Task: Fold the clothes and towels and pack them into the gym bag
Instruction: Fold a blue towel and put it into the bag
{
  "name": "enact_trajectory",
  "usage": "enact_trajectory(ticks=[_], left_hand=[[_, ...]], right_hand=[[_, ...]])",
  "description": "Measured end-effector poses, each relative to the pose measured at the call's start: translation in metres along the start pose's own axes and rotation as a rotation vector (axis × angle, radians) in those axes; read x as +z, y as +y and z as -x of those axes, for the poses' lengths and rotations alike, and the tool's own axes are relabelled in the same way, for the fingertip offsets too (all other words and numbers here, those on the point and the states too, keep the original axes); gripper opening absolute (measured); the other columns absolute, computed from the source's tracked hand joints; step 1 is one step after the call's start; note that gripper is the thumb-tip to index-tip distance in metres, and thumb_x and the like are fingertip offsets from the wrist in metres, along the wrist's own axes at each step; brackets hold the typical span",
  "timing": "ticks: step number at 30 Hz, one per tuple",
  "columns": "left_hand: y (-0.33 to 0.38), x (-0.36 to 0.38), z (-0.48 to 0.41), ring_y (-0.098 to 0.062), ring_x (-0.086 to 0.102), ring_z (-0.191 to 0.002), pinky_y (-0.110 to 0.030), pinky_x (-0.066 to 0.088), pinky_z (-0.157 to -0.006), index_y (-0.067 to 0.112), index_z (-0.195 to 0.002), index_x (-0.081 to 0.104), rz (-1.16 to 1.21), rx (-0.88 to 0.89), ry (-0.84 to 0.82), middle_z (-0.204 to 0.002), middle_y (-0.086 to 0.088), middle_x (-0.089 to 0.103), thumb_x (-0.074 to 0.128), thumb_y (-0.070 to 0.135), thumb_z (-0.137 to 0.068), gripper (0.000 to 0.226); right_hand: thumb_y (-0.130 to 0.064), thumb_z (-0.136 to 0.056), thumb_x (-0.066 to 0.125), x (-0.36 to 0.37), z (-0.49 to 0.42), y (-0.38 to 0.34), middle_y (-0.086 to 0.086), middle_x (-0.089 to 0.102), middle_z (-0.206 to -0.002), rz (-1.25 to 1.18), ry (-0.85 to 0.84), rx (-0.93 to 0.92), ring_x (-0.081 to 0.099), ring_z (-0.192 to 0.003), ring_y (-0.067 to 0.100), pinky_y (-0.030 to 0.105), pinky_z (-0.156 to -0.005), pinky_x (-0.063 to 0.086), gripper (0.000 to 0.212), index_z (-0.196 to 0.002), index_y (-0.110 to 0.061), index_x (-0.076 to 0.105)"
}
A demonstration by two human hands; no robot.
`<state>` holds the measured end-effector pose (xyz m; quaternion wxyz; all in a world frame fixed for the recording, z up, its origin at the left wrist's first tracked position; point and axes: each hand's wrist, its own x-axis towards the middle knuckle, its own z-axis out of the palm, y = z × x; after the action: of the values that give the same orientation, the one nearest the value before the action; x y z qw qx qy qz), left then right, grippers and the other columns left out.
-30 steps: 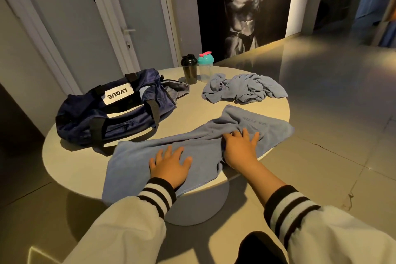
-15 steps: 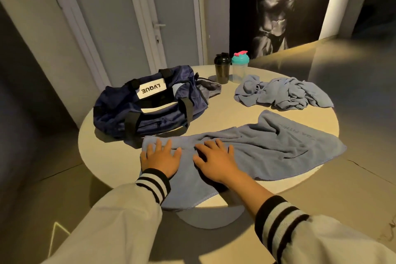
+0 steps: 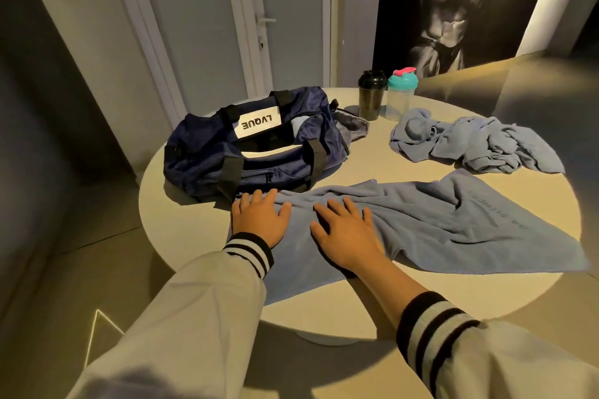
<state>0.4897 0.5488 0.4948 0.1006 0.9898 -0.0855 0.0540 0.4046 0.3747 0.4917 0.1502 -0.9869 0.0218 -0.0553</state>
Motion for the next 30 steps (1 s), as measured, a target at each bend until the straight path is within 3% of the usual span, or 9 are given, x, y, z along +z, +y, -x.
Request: enact_trajectory(ticks=[3,6,9,12,16,20,24,27,30], left_hand=[[0.004,-0.001,0.023,-0.028,0.029,-0.142,-0.044,0.022,-0.119,0.029,-0.148,0.04,0.064,0.066,0.108,-0.155,-0.004,0.037,0.035,0.05,-0.102,0.051],[0.012,-0.001,0.054,-0.021,0.034,-0.136,-0.038,0.029,-0.115,0.032,-0.147,0.041,0.113,0.219,0.076,-0.15,0.003,0.042,0.036,0.051,-0.102,0.049],[0.021,-0.003,0.074,-0.023,0.02,-0.148,-0.042,0.016,-0.122,0.037,-0.156,0.023,0.057,0.254,-0.068,-0.162,0.005,0.025,0.027,0.058,-0.102,0.058],[0.033,-0.005,0.089,-0.026,0.0,-0.154,-0.046,0.001,-0.124,0.04,-0.158,0.007,-0.028,0.259,-0.202,-0.168,0.005,0.002,0.017,0.064,-0.101,0.063],[0.046,-0.007,0.106,-0.026,-0.008,-0.154,-0.049,-0.004,-0.123,0.042,-0.158,0.001,-0.066,0.268,-0.278,-0.168,0.004,-0.008,0.011,0.069,-0.098,0.067],[0.045,-0.015,0.111,-0.027,-0.001,-0.154,-0.048,-0.001,-0.122,0.038,-0.158,0.014,-0.044,0.166,-0.216,-0.168,0.0,-0.001,0.018,0.072,-0.096,0.071],[0.064,-0.02,0.136,-0.03,0.027,-0.141,-0.045,0.021,-0.114,0.031,-0.147,0.042,-0.072,0.161,-0.001,-0.159,-0.001,0.032,0.03,0.061,-0.1,0.057],[0.081,-0.017,0.148,-0.03,0.014,-0.149,-0.049,0.01,-0.12,0.034,-0.156,0.026,0.013,0.122,-0.221,-0.166,0.0,0.017,0.021,0.063,-0.1,0.063],[0.074,-0.011,0.148,-0.026,-0.001,-0.154,-0.048,0.001,-0.124,0.036,-0.159,0.007,-0.033,0.173,-0.262,-0.168,0.001,-0.001,0.014,0.067,-0.099,0.068]], right_hand=[[-0.058,-0.103,0.02,-0.003,0.012,0.001,-0.002,0.012,-0.167,0.031,-0.015,-0.01,-0.004,-0.154,0.025,0.058,-0.122,-0.004,0.057,-0.155,-0.038,0.022],[-0.066,-0.099,0.017,-0.008,0.033,0.011,-0.003,0.0,-0.168,0.039,-0.093,0.002,-0.013,-0.154,0.022,0.057,-0.121,-0.01,0.063,-0.158,-0.042,0.011],[-0.074,-0.095,0.022,-0.02,0.055,0.026,-0.006,-0.006,-0.168,0.005,-0.176,0.026,-0.017,-0.153,0.021,0.054,-0.121,-0.011,0.071,-0.158,-0.044,0.007],[-0.077,-0.09,0.04,-0.039,0.072,0.039,-0.008,-0.002,-0.168,-0.09,-0.26,0.067,-0.011,-0.154,0.022,0.053,-0.123,0.001,0.079,-0.157,-0.043,0.014],[-0.079,-0.085,0.045,-0.045,0.093,0.045,-0.005,0.016,-0.164,-0.026,-0.151,0.119,0.006,-0.151,0.025,0.054,-0.121,0.016,0.076,-0.15,-0.044,0.03],[-0.076,-0.093,0.02,-0.031,0.118,0.039,-0.002,0.008,-0.167,0.052,-0.085,0.127,0.001,-0.153,0.027,0.059,-0.121,0.001,0.071,-0.155,-0.043,0.019],[-0.071,-0.097,0.013,-0.027,0.128,0.034,0.001,0.003,-0.168,0.055,-0.055,0.186,-0.005,-0.154,0.028,0.058,-0.121,-0.004,0.069,-0.157,-0.038,0.015],[-0.067,-0.099,0.014,-0.028,0.128,0.031,0.005,-0.006,-0.168,0.021,-0.092,0.28,-0.013,-0.153,0.031,0.057,-0.121,-0.007,0.067,-0.159,-0.036,0.011],[-0.064,-0.101,0.016,-0.03,0.125,0.032,0.008,-0.01,-0.167,-0.035,-0.134,0.329,-0.018,-0.152,0.035,0.059,-0.12,-0.007,0.065,-0.159,-0.036,0.01]])
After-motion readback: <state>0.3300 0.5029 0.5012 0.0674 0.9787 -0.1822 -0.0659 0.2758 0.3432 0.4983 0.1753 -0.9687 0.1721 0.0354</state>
